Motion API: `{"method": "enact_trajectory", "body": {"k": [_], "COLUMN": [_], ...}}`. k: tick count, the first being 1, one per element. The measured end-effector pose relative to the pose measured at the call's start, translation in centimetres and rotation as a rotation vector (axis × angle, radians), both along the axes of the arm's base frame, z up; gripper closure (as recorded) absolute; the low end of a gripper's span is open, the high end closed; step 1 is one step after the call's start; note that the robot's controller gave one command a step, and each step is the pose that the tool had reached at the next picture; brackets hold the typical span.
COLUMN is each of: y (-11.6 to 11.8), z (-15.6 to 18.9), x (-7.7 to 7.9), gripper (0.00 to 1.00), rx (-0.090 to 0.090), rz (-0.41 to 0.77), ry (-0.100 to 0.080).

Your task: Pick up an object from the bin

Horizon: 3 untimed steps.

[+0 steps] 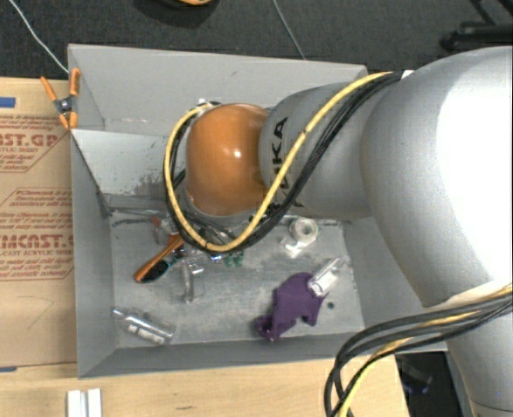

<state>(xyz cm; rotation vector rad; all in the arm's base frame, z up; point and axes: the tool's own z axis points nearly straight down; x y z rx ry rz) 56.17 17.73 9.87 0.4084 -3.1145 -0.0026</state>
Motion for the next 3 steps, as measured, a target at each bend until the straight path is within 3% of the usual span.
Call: {"method": "enact_trajectory", "body": {"k": [1,2,3], "y": [-1.3,-1.2,-0.7], "z": [6.0,0.1,-2.6], "x": [0.8,0.8,2.4], "gripper": [0.00,0.00,0.00], "rx": [0.002,0.002,0.005], "rz": [0.047,-0.055,0.063], "ry": [-0.006,-0.001,-0.016]}}
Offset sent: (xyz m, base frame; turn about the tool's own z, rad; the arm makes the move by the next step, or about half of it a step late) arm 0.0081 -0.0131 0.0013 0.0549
